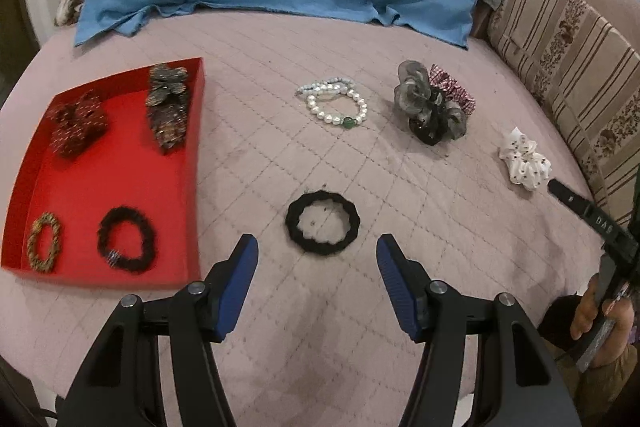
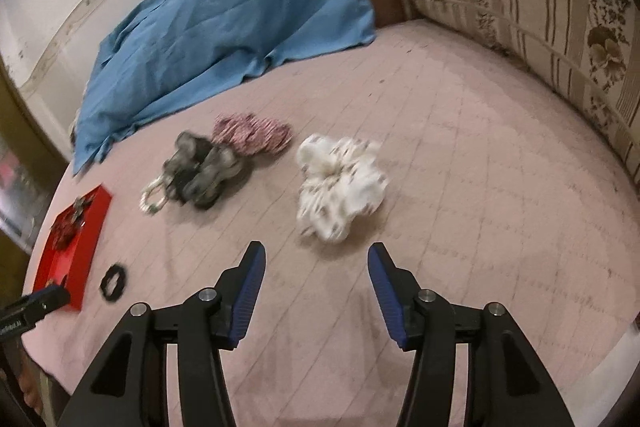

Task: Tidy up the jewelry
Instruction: 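Grasp the wavy black hair tie with left tool while right grasps the white cherry scrunchie, then carry the black hair tie and white scrunchie toward the red tray, then lower both items into the red tray and open both tools, then move both tools away from the tray toward the remaining accessories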

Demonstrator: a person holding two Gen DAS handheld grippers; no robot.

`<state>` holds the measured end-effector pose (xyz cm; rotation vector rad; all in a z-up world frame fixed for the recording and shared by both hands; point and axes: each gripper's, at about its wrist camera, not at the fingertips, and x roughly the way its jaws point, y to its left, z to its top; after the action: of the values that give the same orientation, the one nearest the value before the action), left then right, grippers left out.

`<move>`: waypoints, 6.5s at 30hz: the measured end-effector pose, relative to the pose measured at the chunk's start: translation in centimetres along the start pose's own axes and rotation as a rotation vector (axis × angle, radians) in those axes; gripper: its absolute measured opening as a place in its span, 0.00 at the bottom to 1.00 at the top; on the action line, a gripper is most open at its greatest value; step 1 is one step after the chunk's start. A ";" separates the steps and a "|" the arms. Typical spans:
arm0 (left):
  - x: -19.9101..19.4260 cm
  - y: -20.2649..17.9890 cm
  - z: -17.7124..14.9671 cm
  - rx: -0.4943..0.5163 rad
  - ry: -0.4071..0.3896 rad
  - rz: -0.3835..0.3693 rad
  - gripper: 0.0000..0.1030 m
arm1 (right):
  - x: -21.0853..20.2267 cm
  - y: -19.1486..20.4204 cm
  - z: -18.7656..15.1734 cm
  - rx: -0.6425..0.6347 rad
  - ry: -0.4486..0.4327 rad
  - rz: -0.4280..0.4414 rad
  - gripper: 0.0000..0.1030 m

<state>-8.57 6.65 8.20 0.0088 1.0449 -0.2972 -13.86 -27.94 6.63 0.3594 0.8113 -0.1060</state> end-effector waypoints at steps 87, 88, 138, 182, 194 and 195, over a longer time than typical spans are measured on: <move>-14.0 15.7 -4.6 -0.303 -0.311 0.285 0.09 | -6.7 16.5 -0.1 -0.310 -0.093 0.222 0.11; -14.5 16.5 -4.8 -0.308 -0.319 0.304 0.09 | -6.8 17.5 -0.1 -0.329 -0.092 0.232 0.11; -3.2 29.2 3.6 -0.372 -0.197 0.214 0.46 | 18.2 45.4 0.8 -0.502 0.326 0.298 0.19; -12.9 11.9 -4.0 -0.268 -0.240 0.282 0.62 | 0.5 20.8 -3.7 -0.299 0.079 0.227 0.59; -12.2 8.3 -4.0 -0.176 -0.217 0.257 0.62 | -0.1 15.1 -3.6 -0.247 0.053 0.154 0.60; -12.0 8.0 -4.0 -0.170 -0.213 0.256 0.62 | 0.0 14.4 -3.5 -0.233 0.056 0.145 0.60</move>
<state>-15.61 17.80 15.38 -0.0408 0.8435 0.0234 -12.99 -13.26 8.38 0.2006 0.8404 0.1337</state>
